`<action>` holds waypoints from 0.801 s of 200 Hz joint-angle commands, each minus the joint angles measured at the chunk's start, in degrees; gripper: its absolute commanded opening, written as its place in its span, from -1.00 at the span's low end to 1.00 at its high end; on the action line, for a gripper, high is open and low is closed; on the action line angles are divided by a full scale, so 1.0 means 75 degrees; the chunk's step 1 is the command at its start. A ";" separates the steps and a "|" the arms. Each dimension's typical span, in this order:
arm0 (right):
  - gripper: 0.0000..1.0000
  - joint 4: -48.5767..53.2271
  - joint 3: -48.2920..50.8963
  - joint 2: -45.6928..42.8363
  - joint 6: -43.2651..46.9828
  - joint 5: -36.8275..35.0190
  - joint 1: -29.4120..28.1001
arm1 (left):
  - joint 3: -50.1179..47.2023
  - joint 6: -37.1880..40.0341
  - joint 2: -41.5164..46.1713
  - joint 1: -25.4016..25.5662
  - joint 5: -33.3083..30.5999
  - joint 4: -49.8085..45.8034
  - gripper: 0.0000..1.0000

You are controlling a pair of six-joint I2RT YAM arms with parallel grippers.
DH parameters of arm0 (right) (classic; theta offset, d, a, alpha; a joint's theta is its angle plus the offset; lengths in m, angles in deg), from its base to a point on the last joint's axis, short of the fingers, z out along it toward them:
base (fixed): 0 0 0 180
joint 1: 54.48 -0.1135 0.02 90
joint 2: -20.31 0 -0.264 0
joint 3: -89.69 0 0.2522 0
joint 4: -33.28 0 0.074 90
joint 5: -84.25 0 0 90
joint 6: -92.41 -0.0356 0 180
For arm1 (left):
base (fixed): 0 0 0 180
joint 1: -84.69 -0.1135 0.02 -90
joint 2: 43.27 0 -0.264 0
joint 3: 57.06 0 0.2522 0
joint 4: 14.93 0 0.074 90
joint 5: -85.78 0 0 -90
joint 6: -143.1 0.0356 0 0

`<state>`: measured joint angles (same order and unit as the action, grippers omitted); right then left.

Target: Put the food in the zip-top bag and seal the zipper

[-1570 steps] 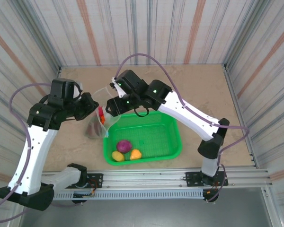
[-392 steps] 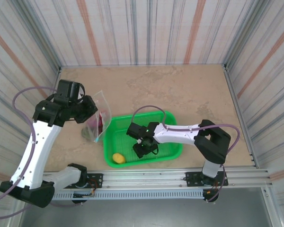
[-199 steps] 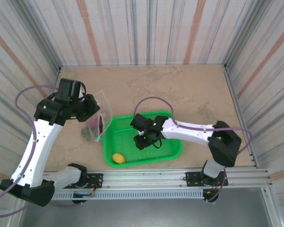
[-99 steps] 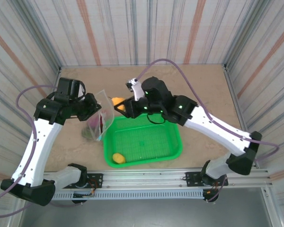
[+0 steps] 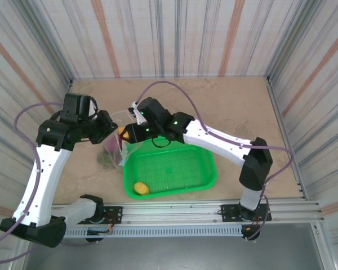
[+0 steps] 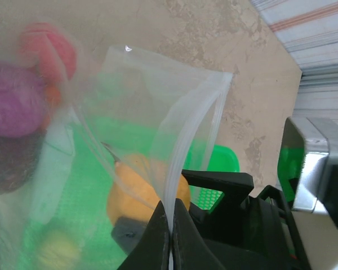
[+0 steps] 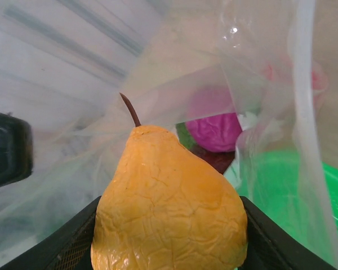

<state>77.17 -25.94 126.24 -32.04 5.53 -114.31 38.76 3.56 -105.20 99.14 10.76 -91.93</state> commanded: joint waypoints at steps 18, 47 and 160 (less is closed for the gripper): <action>0.25 0.2233 -0.1228 0.0374 0.0798 -0.1440 -0.0354 | 0.0175 -0.0016 0.0203 -0.0076 0.0021 -0.0028 -1.00; 0.45 0.2252 -0.1231 0.0261 0.0911 -0.1368 -0.0324 | 0.0159 -0.0017 0.0208 -0.0088 -0.0019 -0.0059 -1.00; 0.42 0.0730 -0.0186 -0.0985 0.1291 -0.0204 -0.0296 | -0.0055 -0.0100 0.0348 -0.0181 0.0050 -0.0110 -1.00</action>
<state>88.34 -31.25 125.74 -25.03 0.51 -116.34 38.65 3.30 -103.89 98.44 10.78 -91.97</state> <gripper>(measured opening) 0.707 0.051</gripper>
